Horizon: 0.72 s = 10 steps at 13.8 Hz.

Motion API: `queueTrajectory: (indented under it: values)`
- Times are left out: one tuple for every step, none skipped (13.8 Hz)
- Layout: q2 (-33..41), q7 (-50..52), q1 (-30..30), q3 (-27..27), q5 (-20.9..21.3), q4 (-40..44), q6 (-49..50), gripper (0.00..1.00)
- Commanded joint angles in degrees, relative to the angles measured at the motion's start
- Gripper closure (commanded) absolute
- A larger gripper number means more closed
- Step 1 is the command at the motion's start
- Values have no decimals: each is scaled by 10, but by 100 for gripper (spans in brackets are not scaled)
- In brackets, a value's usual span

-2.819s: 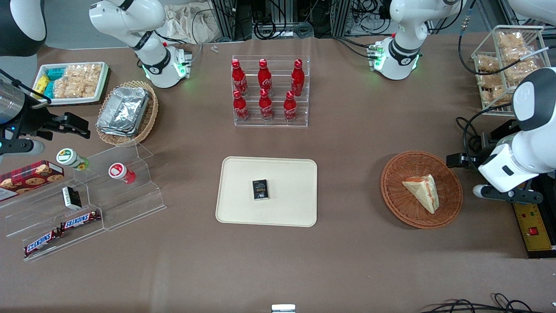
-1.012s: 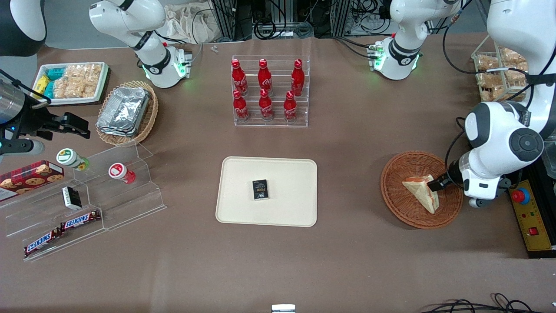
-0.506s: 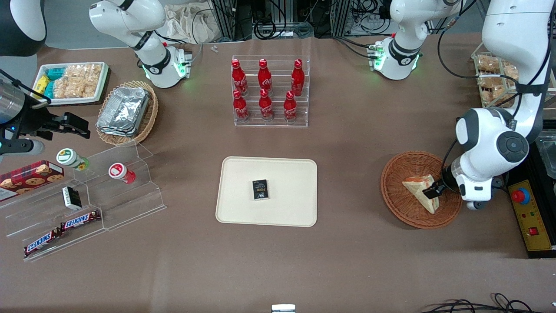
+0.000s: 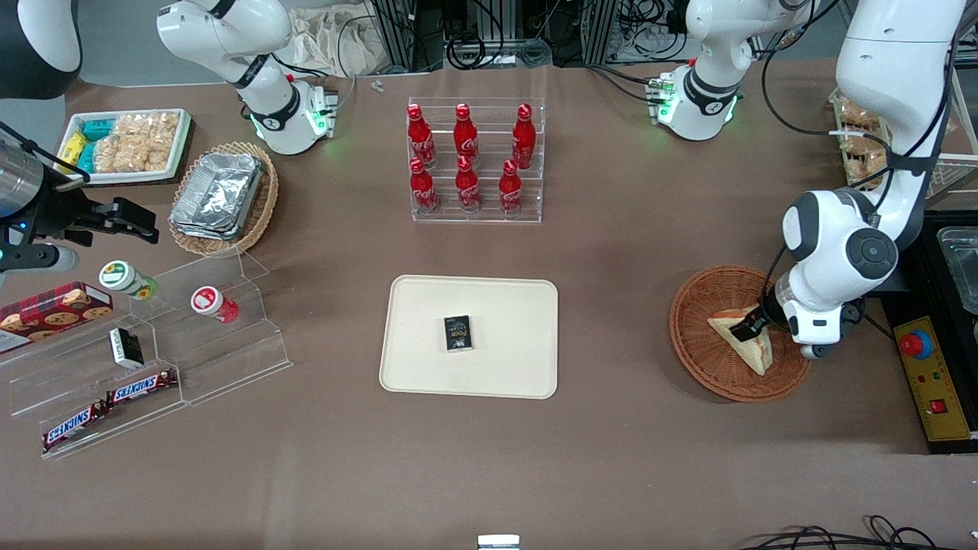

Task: Place sandwich from basket to tray
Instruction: 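Close the left gripper on the wrapped sandwich, then lift the sandwich and carry it toward the cream tray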

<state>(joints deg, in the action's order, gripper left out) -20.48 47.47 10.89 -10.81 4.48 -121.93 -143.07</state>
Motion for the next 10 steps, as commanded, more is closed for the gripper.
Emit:
queueTrajectory:
  values:
    - [2,34,2,-3,8,2,-14,100]
    - [3,44,2,-3,8,14,-12,100]
    - [6,52,2,-4,9,19,-9,100]
    - [12,52,1,-5,9,24,-7,100]
    - [21,50,1,-6,10,40,13,100]
    - [27,46,0,-8,11,70,62,100]
    - [29,42,0,-9,10,119,132,100]
    - [26,31,0,-14,7,183,222,100]
    - [16,18,1,-25,5,245,301,100]
    - [5,-2,0,-39,5,295,359,100]
